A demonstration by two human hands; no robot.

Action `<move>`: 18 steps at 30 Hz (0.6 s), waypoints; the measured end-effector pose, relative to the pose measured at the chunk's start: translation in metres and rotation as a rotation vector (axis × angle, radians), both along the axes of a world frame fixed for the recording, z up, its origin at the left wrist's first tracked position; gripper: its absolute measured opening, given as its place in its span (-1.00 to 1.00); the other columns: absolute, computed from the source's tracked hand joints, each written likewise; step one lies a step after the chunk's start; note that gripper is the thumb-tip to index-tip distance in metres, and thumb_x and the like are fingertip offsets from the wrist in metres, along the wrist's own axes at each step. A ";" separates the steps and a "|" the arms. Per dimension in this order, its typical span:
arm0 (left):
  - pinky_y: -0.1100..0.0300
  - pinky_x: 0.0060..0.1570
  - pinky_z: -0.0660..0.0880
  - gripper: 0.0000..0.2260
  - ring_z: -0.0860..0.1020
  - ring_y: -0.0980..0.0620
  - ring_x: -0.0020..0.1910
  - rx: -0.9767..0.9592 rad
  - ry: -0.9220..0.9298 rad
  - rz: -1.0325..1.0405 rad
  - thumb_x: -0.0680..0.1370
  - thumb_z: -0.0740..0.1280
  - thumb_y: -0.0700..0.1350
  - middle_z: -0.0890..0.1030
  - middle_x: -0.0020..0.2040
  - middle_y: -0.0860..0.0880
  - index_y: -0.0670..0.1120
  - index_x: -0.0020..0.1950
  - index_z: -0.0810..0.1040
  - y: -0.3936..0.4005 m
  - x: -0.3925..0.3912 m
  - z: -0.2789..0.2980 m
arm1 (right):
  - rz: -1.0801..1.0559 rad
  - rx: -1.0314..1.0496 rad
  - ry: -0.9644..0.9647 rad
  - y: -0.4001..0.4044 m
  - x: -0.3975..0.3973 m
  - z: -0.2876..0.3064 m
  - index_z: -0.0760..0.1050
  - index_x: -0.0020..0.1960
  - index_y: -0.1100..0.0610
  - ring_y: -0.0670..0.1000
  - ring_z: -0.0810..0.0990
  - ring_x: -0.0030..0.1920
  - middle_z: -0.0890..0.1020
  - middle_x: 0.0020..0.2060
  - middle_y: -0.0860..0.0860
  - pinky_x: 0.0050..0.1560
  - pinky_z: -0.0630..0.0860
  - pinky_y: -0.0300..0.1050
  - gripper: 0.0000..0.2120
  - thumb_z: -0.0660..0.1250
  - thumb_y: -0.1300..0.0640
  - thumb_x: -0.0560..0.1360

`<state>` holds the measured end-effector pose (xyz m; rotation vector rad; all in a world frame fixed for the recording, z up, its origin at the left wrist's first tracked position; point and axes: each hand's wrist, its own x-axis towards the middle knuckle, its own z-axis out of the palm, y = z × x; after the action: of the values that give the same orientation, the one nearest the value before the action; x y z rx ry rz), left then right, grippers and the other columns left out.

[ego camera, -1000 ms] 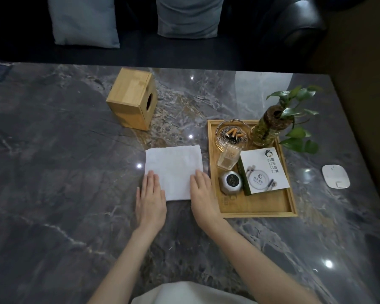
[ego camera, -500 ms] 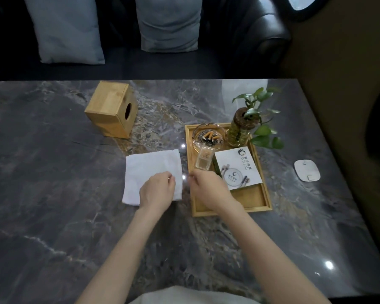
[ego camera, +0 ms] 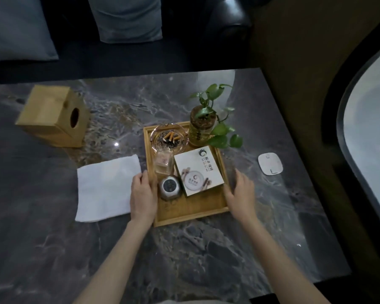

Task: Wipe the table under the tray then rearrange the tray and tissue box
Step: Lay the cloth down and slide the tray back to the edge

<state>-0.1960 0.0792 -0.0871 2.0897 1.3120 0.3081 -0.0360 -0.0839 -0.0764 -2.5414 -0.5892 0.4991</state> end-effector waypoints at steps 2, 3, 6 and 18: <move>-0.03 0.01 0.44 -0.76 0.47 -0.19 0.02 -0.002 0.020 0.005 0.58 0.16 -0.15 0.47 0.07 -0.25 -0.23 0.19 0.43 0.001 0.001 -0.003 | 0.069 -0.116 0.016 -0.004 0.002 -0.007 0.19 0.42 0.22 0.16 0.20 0.41 0.29 0.42 0.17 0.42 0.16 0.02 -0.46 0.24 0.07 0.52; 0.02 -0.06 0.42 -0.79 0.47 -0.17 -0.04 -0.012 0.015 0.017 0.57 0.18 -0.15 0.48 0.02 -0.25 -0.23 0.13 0.46 0.003 0.003 -0.003 | 0.090 -0.135 0.016 -0.004 0.001 -0.008 0.21 0.41 0.22 0.16 0.19 0.41 0.28 0.42 0.16 0.41 0.16 0.01 -0.48 0.23 0.06 0.52; 0.16 -0.20 0.28 -0.85 0.41 -0.05 -0.20 -0.020 0.004 0.042 0.54 0.24 -0.14 0.48 -0.13 -0.20 -0.23 -0.08 0.51 0.010 0.006 -0.003 | 0.106 -0.123 -0.028 -0.005 -0.002 -0.010 0.35 0.33 0.18 0.13 0.26 0.34 0.37 0.32 0.14 0.32 0.28 -0.01 -0.58 0.24 0.07 0.51; -0.03 -0.16 0.38 -0.83 0.47 -0.24 -0.06 0.089 0.222 -0.007 0.56 0.18 -0.16 0.50 -0.02 -0.27 -0.27 -0.03 0.46 0.010 0.014 0.002 | 0.095 -0.076 0.027 -0.002 0.000 -0.007 0.44 0.18 0.16 0.09 0.42 0.13 0.49 0.08 0.11 0.06 0.44 -0.01 -0.77 0.17 0.15 0.55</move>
<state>-0.1819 0.0893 -0.0856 2.2546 1.4419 0.1362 -0.0357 -0.0856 -0.0835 -2.5828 -0.6959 0.5984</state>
